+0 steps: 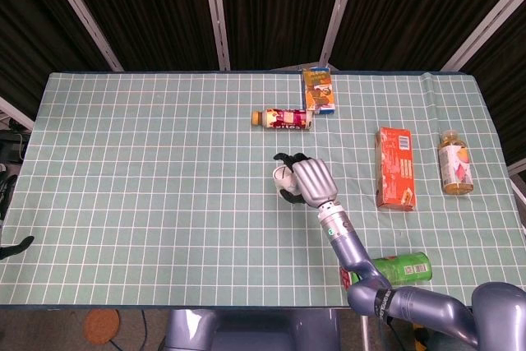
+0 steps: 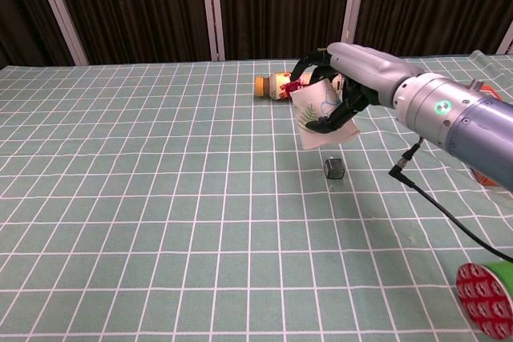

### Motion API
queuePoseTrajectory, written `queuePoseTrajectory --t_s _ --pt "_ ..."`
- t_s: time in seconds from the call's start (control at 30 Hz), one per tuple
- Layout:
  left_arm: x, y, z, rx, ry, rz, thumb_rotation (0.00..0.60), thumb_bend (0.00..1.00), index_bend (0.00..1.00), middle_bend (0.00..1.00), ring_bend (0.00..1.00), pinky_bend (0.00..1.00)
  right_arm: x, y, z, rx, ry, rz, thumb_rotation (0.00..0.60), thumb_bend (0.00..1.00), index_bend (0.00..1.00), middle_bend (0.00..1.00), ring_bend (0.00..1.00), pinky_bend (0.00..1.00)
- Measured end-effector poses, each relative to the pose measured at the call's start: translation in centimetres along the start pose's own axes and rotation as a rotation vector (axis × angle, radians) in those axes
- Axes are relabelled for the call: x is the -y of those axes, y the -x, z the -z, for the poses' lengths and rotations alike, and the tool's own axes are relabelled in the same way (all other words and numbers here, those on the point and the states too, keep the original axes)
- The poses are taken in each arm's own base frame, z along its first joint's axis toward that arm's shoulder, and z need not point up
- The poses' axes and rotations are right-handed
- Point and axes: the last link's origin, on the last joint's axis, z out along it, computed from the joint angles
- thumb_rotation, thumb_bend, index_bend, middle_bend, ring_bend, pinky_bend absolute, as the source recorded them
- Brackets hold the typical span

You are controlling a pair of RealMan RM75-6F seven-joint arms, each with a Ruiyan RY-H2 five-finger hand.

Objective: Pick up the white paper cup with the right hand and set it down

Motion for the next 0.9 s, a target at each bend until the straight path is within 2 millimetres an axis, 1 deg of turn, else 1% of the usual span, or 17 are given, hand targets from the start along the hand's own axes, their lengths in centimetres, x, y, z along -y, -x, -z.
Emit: queuePoseTrajectory --t_s 0.13,0.37,0.73,0.9 --pt "0.0 0.1 -0.1 0.003 -0.003 -0.001 0.6 0.0 0.0 0.0 0.0 0.0 -0.1 0.6 -0.6 -0.002 0.018 -0.01 0.6 0.22 0.25 0.44 0.3 0.5" --pt "0.1 0.1 -0.2 0.005 -0.005 -0.001 0.6 0.0 0.0 0.0 0.0 0.0 -0.6 1.2 -1.1 -0.004 0.04 0.004 0.6 0.22 0.25 0.44 0.3 0.5" --pt "0.0 0.1 -0.2 0.003 -0.007 -0.003 0.6 0.0 0.0 0.0 0.0 0.0 -2.2 2.4 -1.0 0.003 0.08 0.019 0.6 0.22 0.25 0.44 0.29 0.49" --pt "0.0 0.1 -0.2 0.005 -0.009 -0.006 0.6 0.0 0.0 0.0 0.0 0.0 -2.5 3.0 -0.9 0.011 0.091 0.021 0.6 0.22 0.25 0.44 0.29 0.48"
